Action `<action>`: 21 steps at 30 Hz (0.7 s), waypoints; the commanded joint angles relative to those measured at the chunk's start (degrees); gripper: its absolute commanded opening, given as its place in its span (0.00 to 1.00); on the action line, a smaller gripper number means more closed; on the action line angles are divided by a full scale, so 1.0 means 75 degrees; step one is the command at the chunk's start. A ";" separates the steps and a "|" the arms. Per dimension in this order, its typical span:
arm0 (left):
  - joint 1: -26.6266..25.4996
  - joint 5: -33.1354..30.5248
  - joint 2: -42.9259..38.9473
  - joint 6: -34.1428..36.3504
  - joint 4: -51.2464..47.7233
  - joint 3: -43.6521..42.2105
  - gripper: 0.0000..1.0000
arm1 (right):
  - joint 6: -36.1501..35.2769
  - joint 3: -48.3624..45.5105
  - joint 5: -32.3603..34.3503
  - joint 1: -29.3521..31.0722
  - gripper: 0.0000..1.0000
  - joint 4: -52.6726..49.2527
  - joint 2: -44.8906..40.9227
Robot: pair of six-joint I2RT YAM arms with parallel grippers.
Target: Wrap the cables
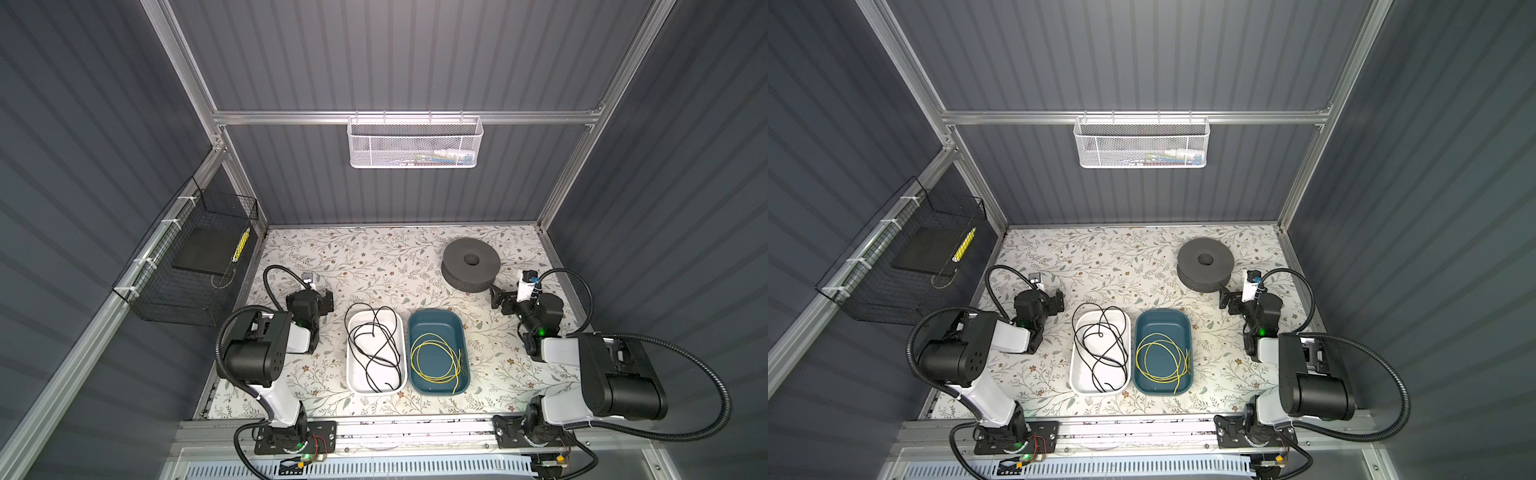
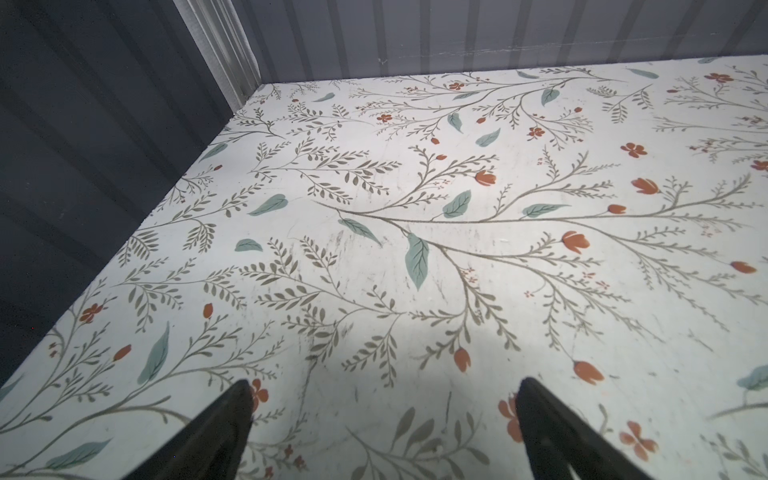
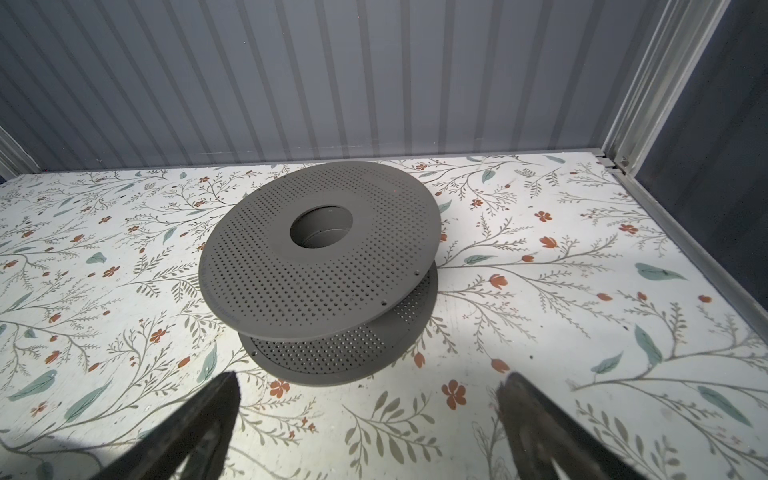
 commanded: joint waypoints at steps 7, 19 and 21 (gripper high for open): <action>0.0038 -0.0087 -0.0051 -0.0105 0.0030 0.0066 0.99 | -0.0059 -0.0051 -0.0068 -0.0020 0.99 0.0156 -0.0061; 0.0038 -0.0458 -0.3164 -0.0281 -0.3291 0.1050 0.99 | 0.0226 0.1891 0.1724 0.0470 0.99 -0.4394 -0.1957; 0.0038 -0.0459 -0.3857 -0.0448 -0.3946 0.1303 0.99 | 0.0255 0.2679 0.2488 0.0923 0.99 -0.5647 -0.2408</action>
